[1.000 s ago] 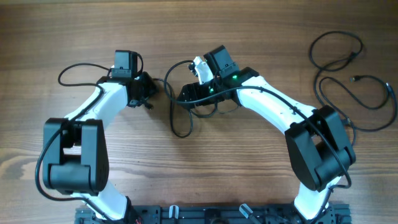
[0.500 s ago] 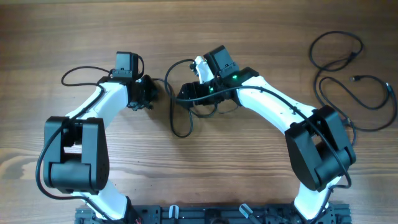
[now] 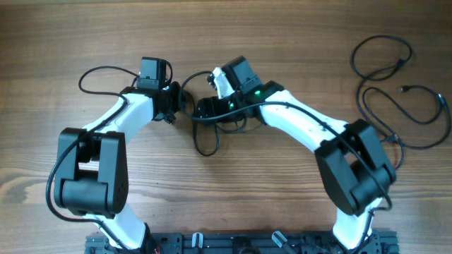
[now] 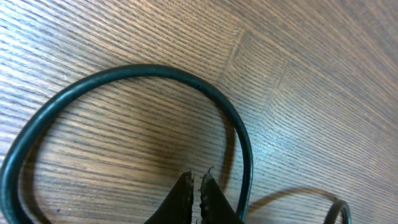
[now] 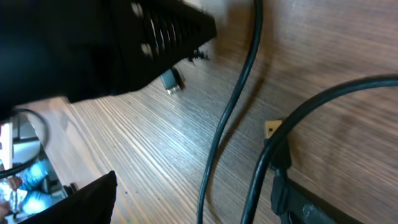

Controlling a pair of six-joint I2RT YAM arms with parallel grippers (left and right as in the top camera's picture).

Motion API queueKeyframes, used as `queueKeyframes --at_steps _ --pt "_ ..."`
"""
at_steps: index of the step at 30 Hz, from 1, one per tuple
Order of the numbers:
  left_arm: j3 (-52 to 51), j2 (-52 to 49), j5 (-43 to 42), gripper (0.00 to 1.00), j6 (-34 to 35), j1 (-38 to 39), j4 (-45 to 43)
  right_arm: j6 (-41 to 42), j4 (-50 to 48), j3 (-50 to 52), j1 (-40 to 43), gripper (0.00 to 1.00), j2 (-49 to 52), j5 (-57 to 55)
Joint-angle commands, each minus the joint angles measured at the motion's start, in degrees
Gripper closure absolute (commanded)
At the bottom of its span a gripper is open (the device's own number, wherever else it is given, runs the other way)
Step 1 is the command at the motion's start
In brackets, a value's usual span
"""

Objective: Untangle cables

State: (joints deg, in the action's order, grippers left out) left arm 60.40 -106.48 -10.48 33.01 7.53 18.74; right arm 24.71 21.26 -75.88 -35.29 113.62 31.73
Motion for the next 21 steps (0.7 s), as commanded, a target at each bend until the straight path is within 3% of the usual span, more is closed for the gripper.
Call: queueKeyframes --at_steps 1,10,21 --pt "0.57 -1.46 1.18 0.89 -1.29 0.13 -0.50 0.94 -1.14 0.59 -0.85 0.18 2.93 -0.87" --pt "0.57 -2.84 0.26 0.88 -1.29 0.15 -0.92 0.83 -1.16 0.59 -0.87 0.18 3.30 -6.93" --pt "0.59 -2.84 -13.42 0.88 -1.11 0.15 -0.94 0.92 -0.70 0.59 -0.85 0.18 3.30 -12.46"
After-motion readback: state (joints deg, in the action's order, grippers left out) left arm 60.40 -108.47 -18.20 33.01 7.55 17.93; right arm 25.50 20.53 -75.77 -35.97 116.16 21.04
